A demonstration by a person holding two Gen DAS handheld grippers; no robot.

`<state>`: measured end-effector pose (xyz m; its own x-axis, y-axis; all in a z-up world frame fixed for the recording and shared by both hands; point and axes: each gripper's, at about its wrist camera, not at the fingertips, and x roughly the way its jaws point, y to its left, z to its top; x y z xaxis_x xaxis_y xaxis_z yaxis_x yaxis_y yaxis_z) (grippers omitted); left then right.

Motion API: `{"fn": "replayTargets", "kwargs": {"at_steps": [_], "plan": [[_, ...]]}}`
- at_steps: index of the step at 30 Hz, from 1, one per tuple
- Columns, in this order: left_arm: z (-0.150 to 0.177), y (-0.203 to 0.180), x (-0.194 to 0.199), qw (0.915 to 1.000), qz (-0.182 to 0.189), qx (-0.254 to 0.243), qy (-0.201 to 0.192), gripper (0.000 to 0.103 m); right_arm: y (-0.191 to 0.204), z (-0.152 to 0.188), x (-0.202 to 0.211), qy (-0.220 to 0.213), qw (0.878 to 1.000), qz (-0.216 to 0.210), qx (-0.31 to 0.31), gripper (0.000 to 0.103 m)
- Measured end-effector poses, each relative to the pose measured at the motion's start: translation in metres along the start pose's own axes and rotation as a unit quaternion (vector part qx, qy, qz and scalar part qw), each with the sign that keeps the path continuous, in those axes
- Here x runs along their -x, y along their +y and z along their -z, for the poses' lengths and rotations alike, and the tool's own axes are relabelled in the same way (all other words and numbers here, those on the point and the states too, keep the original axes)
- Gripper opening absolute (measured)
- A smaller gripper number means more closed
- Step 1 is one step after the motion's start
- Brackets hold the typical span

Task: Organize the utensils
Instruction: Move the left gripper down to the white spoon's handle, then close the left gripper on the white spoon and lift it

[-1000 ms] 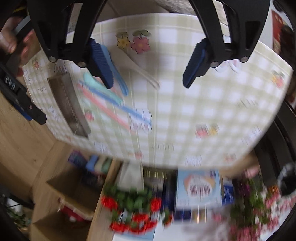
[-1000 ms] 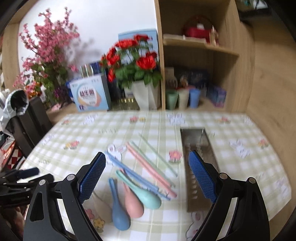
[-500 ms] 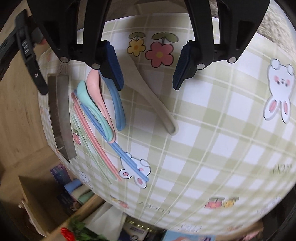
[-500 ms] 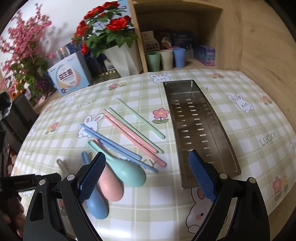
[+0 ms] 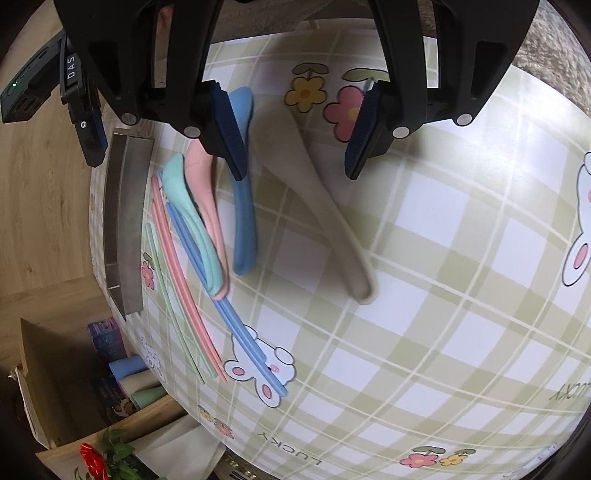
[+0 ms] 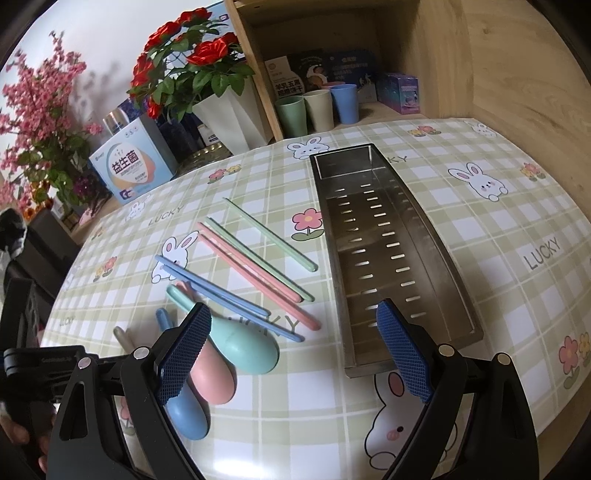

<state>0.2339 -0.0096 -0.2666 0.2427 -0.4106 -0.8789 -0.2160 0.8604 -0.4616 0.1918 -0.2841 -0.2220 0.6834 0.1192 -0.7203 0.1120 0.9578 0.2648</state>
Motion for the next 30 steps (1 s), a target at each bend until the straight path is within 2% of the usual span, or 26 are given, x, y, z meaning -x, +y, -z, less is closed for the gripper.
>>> {"fn": "replayTargets", "kwargs": {"at_steps": [3,8,9,10,14,17,18,24,26,28,30], "plan": [[0.001,-0.007,-0.003,1.0000,-0.005,-0.007,-0.001,0.052,-0.003,0.000,-0.001,0.000,1.000,-0.002,-0.004,0.088],[0.000,-0.016,-0.010,0.9996,-0.010,-0.025,-0.011,0.044,-0.007,0.001,-0.001,0.000,1.000,-0.003,-0.010,0.088],[0.000,-0.016,-0.009,0.9995,-0.013,-0.027,-0.014,0.039,-0.008,0.001,-0.001,0.000,1.000,-0.004,-0.011,0.088],[0.000,-0.017,-0.009,0.9993,-0.021,-0.028,-0.017,0.029,-0.009,0.000,-0.001,0.000,1.000,-0.004,-0.013,0.088],[-0.001,-0.015,-0.009,0.9993,-0.014,-0.028,-0.018,0.025,-0.009,0.000,-0.001,0.000,1.000,-0.004,-0.013,0.088],[-0.002,-0.019,-0.007,0.9989,-0.016,-0.038,-0.023,0.014,-0.009,0.001,-0.001,0.001,1.000,-0.003,-0.014,0.088],[-0.001,-0.020,-0.006,0.9987,-0.015,-0.041,-0.024,0.004,-0.009,0.001,-0.001,0.001,1.000,-0.004,-0.014,0.088],[0.000,-0.025,-0.011,0.9978,-0.011,-0.063,-0.016,0.005,-0.009,0.000,-0.002,0.004,1.000,-0.005,-0.015,0.088],[0.001,-0.027,-0.013,0.9977,-0.013,-0.066,-0.011,0.011,-0.010,0.000,-0.001,0.003,1.000,-0.004,-0.015,0.088],[0.002,-0.026,-0.015,0.9976,-0.014,-0.067,-0.005,0.023,-0.010,0.000,-0.001,0.002,1.000,-0.004,-0.015,0.088],[0.005,-0.026,-0.015,0.9973,-0.012,-0.072,-0.003,0.026,-0.011,0.000,-0.001,0.001,1.000,-0.004,-0.018,0.088]]}}
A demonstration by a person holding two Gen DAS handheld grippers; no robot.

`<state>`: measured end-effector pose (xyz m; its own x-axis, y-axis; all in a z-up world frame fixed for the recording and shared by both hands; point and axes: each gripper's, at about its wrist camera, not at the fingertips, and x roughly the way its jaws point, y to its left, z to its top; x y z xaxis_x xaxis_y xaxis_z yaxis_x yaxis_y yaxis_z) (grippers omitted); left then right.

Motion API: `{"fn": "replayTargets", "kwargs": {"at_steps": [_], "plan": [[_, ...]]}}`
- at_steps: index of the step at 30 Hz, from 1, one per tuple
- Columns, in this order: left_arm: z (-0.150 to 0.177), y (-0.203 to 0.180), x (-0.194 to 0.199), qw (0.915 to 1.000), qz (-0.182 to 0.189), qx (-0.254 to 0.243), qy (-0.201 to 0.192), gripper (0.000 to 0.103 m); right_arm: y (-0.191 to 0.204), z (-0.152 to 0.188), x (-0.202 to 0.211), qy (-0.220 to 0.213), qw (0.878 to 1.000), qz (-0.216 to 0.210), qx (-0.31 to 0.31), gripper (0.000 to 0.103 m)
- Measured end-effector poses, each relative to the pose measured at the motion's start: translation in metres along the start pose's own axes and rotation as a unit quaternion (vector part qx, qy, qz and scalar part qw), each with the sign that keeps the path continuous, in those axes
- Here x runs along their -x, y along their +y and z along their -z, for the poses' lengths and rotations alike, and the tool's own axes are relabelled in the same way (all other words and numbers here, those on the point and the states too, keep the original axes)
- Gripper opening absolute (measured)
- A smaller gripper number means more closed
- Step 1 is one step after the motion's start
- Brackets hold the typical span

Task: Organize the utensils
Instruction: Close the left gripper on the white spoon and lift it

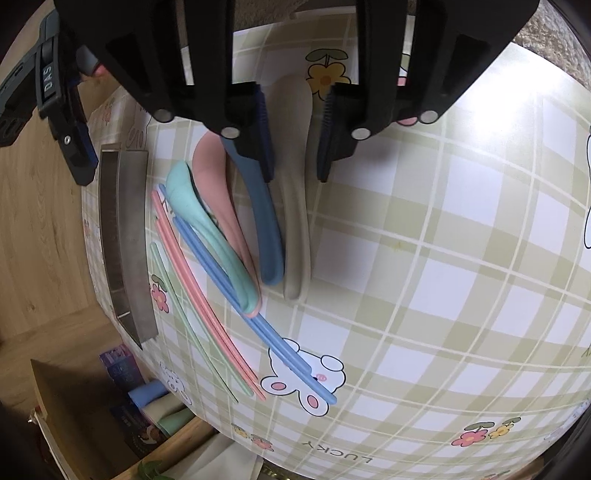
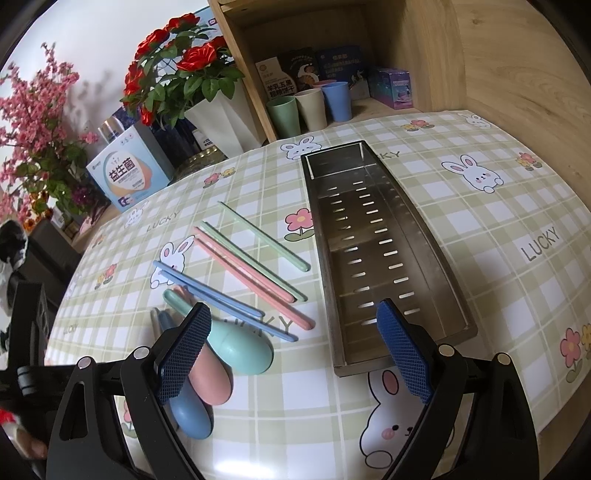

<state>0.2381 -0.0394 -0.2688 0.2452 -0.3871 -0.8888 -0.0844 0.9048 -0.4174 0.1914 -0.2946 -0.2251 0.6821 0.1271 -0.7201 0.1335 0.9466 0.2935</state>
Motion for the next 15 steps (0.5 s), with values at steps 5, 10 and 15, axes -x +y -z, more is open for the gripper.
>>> {"fn": "replayTargets", "kwargs": {"at_steps": [5,10,15], "plan": [[0.007,-0.015,-0.002,0.9981,-0.026,-0.056,-0.008,0.029,-0.002,0.001,-0.001,0.004,1.000,-0.002,-0.005,0.088],[0.013,-0.026,-0.004,0.9928,-0.059,-0.102,-0.019,0.032,-0.003,0.000,0.000,0.001,1.000,-0.002,-0.005,0.088],[0.014,-0.031,-0.007,0.9872,-0.086,-0.131,-0.028,0.021,-0.004,0.001,-0.001,0.004,1.000,-0.004,-0.007,0.088]]}}
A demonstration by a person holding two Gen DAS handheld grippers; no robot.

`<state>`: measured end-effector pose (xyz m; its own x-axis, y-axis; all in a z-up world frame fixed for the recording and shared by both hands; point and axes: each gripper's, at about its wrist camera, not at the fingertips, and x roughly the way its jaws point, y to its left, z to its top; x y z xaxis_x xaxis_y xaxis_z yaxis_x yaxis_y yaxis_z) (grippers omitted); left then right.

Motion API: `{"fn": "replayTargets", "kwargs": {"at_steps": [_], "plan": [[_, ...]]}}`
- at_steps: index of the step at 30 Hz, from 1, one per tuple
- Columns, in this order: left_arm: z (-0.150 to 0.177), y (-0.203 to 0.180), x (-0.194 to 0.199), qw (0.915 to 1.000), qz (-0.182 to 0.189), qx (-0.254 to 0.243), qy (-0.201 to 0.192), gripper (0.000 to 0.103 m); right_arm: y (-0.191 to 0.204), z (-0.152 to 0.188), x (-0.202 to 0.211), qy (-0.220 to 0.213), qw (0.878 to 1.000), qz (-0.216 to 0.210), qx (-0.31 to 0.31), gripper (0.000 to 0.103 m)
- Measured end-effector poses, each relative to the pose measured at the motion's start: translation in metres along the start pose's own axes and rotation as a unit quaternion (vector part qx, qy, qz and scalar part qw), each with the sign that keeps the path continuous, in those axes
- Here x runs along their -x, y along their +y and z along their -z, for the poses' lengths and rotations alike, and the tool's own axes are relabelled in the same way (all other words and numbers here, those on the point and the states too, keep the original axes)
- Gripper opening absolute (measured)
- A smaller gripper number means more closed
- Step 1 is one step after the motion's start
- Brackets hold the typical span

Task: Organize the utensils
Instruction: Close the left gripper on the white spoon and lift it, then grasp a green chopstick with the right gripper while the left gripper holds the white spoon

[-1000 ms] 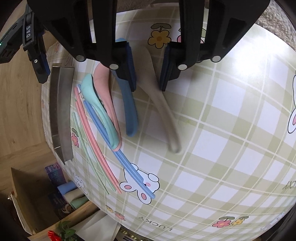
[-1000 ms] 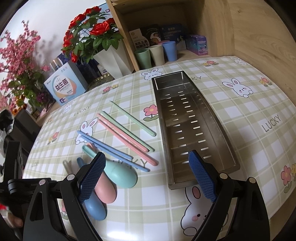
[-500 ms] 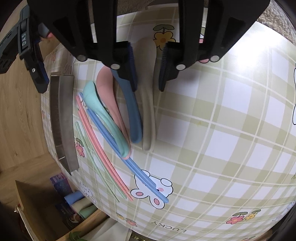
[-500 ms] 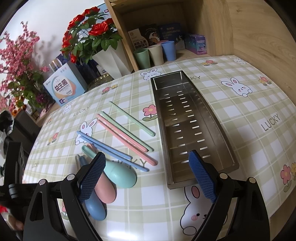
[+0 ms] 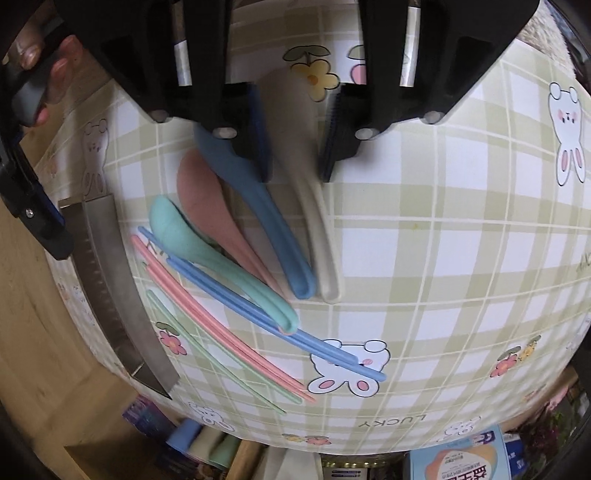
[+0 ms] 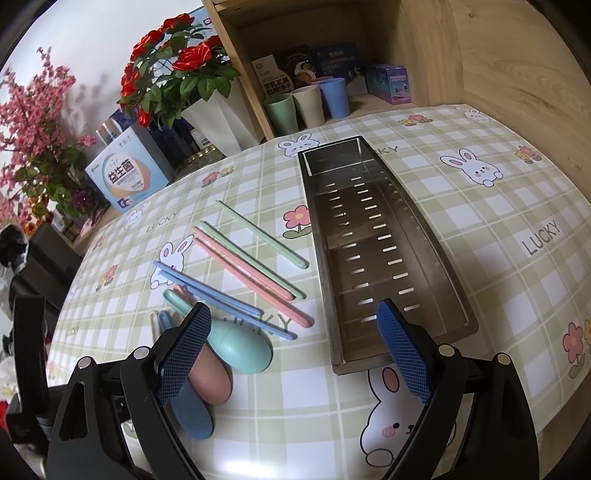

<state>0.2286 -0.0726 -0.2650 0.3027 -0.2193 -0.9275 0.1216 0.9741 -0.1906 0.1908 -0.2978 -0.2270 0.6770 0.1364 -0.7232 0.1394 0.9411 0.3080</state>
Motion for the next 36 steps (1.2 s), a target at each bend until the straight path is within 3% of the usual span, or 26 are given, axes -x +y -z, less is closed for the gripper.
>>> {"fn": "replayTargets", "kwargs": {"at_steps": [2,7,14,23,26,32,36], "plan": [[-0.002,0.008,0.003,0.9999,0.002,0.015,-0.008,0.017,0.000,-0.001,0.002,-0.003,1.000,0.001,0.001,0.088],[-0.004,0.015,0.015,0.9990,-0.027,-0.007,-0.036,0.003,-0.001,-0.001,0.003,-0.004,1.000,0.004,-0.002,0.088],[0.001,0.024,0.015,0.9995,-0.012,-0.013,-0.025,0.006,0.008,0.000,0.004,-0.001,1.000,0.001,0.010,0.088],[-0.005,0.029,0.011,0.9990,-0.033,-0.021,-0.023,0.012,0.008,0.001,0.003,0.005,1.000,0.004,0.012,0.088],[-0.009,0.037,0.004,0.9996,-0.023,-0.016,-0.010,0.012,0.009,0.001,0.001,0.008,1.000,0.004,0.015,0.088],[-0.011,0.033,0.004,0.9982,-0.029,-0.045,-0.027,0.008,0.010,0.001,-0.001,0.012,1.000,0.006,0.017,0.088],[-0.011,0.040,0.007,0.9984,-0.022,-0.023,-0.045,0.008,0.009,0.000,0.000,0.014,1.000,-0.008,0.022,0.088]]}}
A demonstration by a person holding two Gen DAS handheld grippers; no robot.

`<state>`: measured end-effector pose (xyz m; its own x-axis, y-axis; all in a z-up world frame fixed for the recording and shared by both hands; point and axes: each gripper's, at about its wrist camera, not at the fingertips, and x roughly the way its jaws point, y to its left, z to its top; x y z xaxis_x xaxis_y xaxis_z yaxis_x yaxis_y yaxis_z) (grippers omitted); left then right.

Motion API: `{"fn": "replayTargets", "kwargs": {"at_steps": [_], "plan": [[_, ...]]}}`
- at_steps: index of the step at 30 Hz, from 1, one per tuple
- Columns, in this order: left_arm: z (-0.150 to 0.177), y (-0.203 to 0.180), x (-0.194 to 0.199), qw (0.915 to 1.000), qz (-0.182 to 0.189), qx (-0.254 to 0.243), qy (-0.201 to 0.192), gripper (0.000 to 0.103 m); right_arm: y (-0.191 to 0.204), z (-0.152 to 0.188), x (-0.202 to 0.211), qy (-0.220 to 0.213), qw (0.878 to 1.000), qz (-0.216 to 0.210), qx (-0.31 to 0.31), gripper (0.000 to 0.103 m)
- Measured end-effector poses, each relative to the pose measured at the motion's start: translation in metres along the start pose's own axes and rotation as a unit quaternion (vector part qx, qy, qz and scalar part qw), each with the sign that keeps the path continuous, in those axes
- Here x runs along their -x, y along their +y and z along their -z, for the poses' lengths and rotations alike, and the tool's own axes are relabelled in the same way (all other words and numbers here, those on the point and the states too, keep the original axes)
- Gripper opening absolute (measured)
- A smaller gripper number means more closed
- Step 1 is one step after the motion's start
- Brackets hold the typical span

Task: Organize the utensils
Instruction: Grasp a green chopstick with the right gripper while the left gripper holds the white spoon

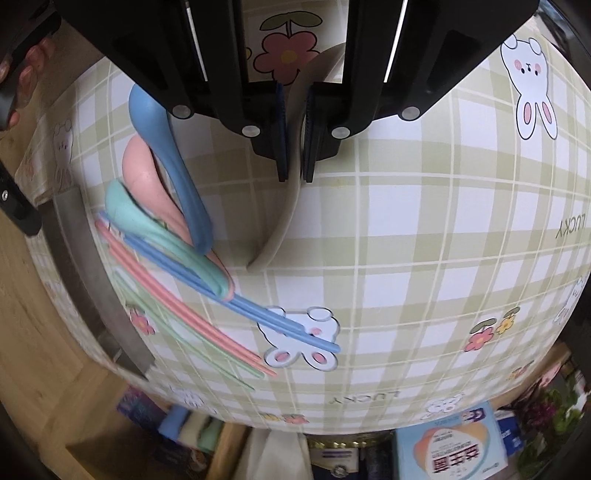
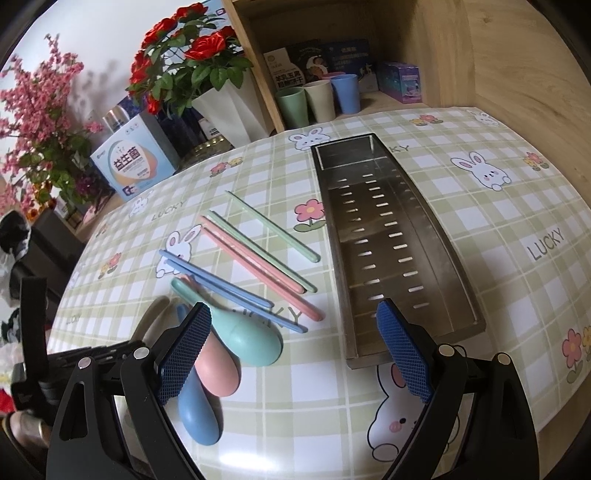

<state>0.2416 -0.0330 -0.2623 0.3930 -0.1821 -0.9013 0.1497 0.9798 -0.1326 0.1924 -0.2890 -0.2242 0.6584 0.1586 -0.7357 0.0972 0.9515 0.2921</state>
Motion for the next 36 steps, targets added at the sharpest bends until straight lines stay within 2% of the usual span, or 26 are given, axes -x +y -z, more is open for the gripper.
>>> {"fn": "replayTargets", "kwargs": {"at_steps": [3,6,8,9,14,18,21,26,32,34,36], "plan": [[0.000,0.011,0.005,0.9995,0.009,0.028,-0.014,0.008,0.002,-0.004,-0.002,0.002,1.000,-0.008,0.014,0.088],[0.005,0.027,0.011,0.9982,0.005,0.053,-0.028,0.008,0.010,-0.010,-0.012,0.016,0.998,-0.013,0.055,0.087],[0.010,0.038,0.012,0.9971,-0.004,0.068,-0.034,0.008,0.017,-0.013,-0.021,0.029,0.996,-0.015,0.082,0.065],[0.012,0.045,0.012,0.9962,-0.006,0.079,-0.036,0.008,0.021,-0.015,-0.027,0.038,0.994,-0.016,0.097,0.062],[0.016,0.066,0.017,0.9935,-0.012,0.100,-0.054,0.008,0.034,-0.034,-0.060,0.072,0.984,-0.018,0.165,0.029],[0.018,0.074,0.020,0.9924,-0.014,0.100,-0.069,0.008,0.046,-0.046,-0.084,0.097,0.975,-0.026,0.198,0.022],[0.019,0.079,0.018,0.9919,-0.013,0.100,-0.077,0.008,0.053,-0.053,-0.106,0.113,0.968,-0.012,0.222,0.017],[0.019,0.083,0.018,0.9907,0.000,0.103,-0.089,0.008,0.054,-0.073,-0.131,0.124,0.975,-0.003,0.185,0.014],[0.020,0.084,0.015,0.9907,0.008,0.102,-0.090,0.010,0.070,-0.077,-0.153,0.155,0.968,-0.007,0.199,0.014],[0.020,0.083,0.014,0.9908,0.008,0.100,-0.091,0.009,0.073,-0.079,-0.156,0.154,0.968,-0.009,0.197,0.014],[0.019,0.083,0.014,0.9905,0.010,0.102,-0.092,0.009,0.068,-0.083,-0.159,0.163,0.972,-0.017,0.166,0.014]]}}
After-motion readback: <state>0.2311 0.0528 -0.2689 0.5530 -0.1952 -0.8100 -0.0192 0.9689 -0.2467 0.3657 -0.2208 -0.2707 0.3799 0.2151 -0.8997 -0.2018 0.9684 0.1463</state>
